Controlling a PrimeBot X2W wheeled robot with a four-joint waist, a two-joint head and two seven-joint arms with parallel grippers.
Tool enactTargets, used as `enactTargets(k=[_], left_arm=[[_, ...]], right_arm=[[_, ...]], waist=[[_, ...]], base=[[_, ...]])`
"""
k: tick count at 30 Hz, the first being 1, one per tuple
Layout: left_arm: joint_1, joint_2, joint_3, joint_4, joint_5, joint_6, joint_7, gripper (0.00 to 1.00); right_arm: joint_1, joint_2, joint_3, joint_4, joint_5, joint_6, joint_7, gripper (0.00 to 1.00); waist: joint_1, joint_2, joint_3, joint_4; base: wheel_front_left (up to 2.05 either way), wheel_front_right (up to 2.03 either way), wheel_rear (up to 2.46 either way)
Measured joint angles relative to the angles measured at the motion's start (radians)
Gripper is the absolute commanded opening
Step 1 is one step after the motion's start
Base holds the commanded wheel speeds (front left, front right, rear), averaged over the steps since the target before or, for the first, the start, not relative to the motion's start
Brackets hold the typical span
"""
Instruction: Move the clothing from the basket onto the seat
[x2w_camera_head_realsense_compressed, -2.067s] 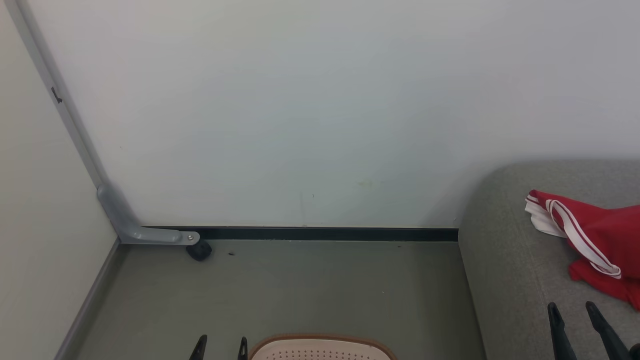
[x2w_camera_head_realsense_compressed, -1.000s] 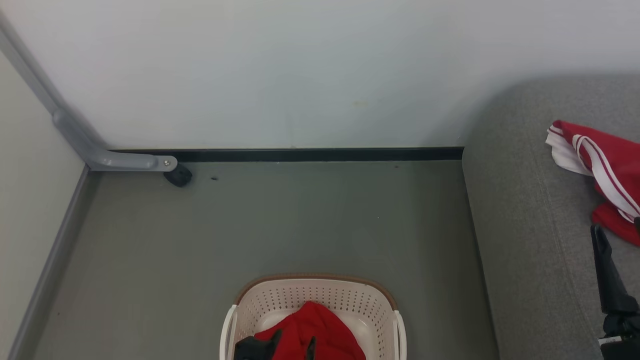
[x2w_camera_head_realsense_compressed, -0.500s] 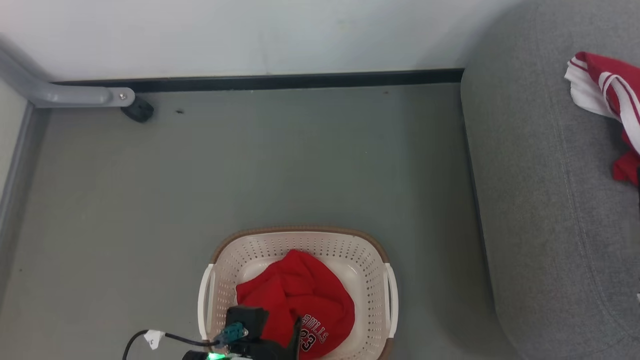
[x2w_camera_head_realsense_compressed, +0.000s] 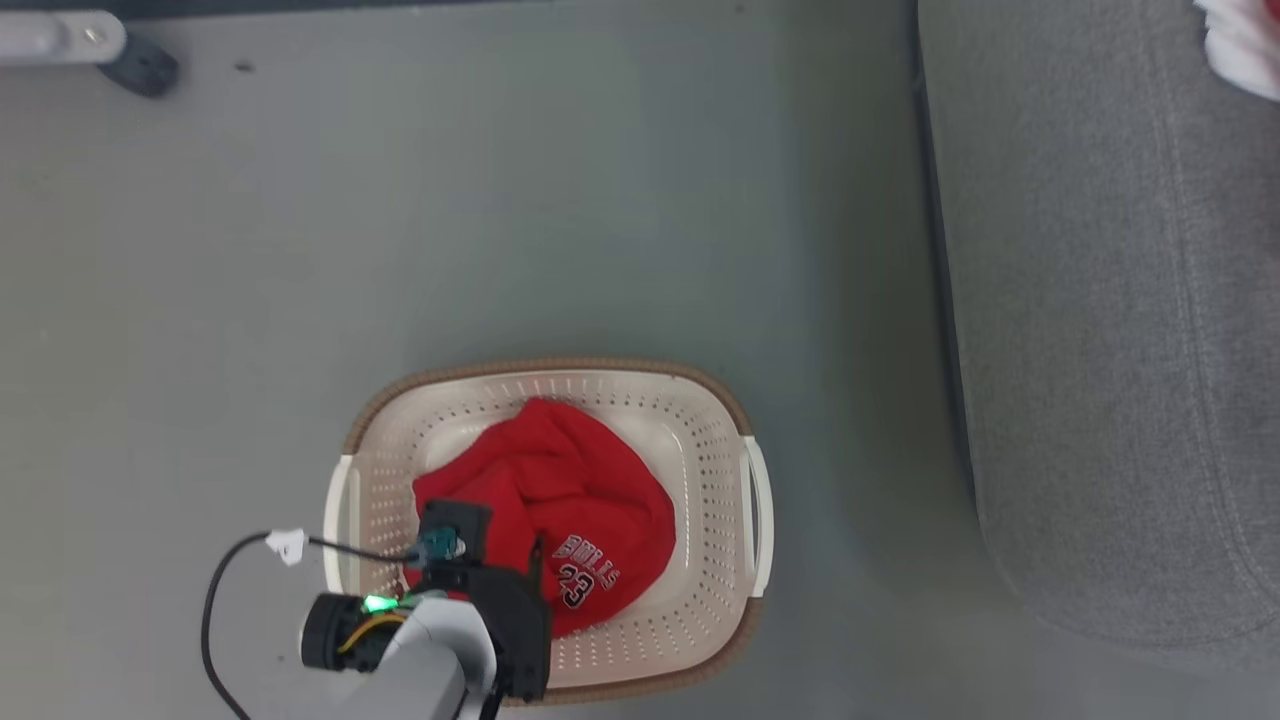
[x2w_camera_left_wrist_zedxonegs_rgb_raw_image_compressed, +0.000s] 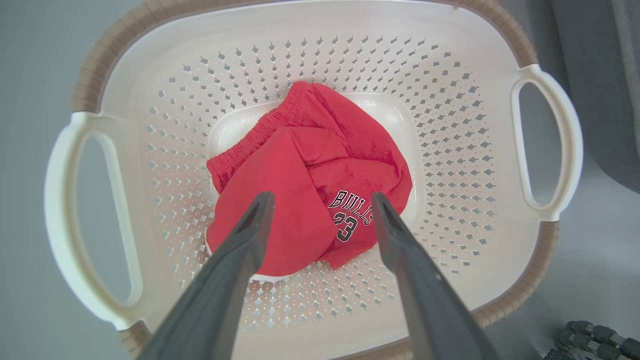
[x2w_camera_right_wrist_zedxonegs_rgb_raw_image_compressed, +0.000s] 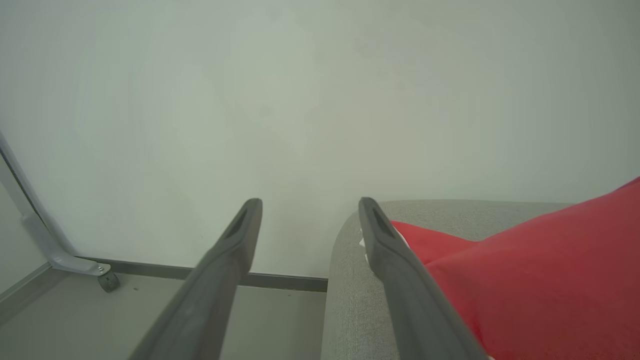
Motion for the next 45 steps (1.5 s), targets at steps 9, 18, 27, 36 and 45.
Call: enactTargets(k=[9, 18, 27, 36, 45], left_arm=[[-0.142, -0.004, 0.018, 0.090, 0.004, 0.000, 0.026, 1.00], [-0.252, -0.004, 0.056, 0.178, -0.010, 0.000, 0.025, 1.00], [-0.358, -0.005, 0.053, 0.272, 0.007, 0.000, 0.040, 1.00], [-0.416, -0.005, 0.053, 0.334, 0.025, 0.000, 0.082, 1.00], [-0.419, -0.005, 0.061, 0.341, 0.017, 0.000, 0.146, 0.27]], right_arm=[[-0.053, -0.003, -0.047, -0.028, 0.038, 0.008, 0.000, 1.00], [-0.067, -0.004, -0.077, -0.031, 0.051, 0.011, 0.000, 1.00], [-0.070, -0.041, -0.055, -0.060, 0.077, 0.011, 0.000, 1.00], [-0.076, -0.060, -0.055, -0.071, 0.085, 0.011, 0.000, 1.00], [-0.087, -0.074, -0.045, -0.091, 0.094, 0.011, 0.000, 1.00]], waist=[[0.0000, 0.0000, 0.134, -0.040], [-0.0001, -0.0001, 0.250, -0.082], [-0.0002, 0.0000, 0.338, -0.114], [-0.0002, -0.0002, 0.384, -0.130], [-0.0002, -0.0002, 0.407, -0.139]], base=[[0.00, 0.00, 0.00], [0.00, 0.00, 0.00], [0.00, 0.00, 0.00], [0.00, 0.00, 0.00], [0.00, 0.00, 0.00]])
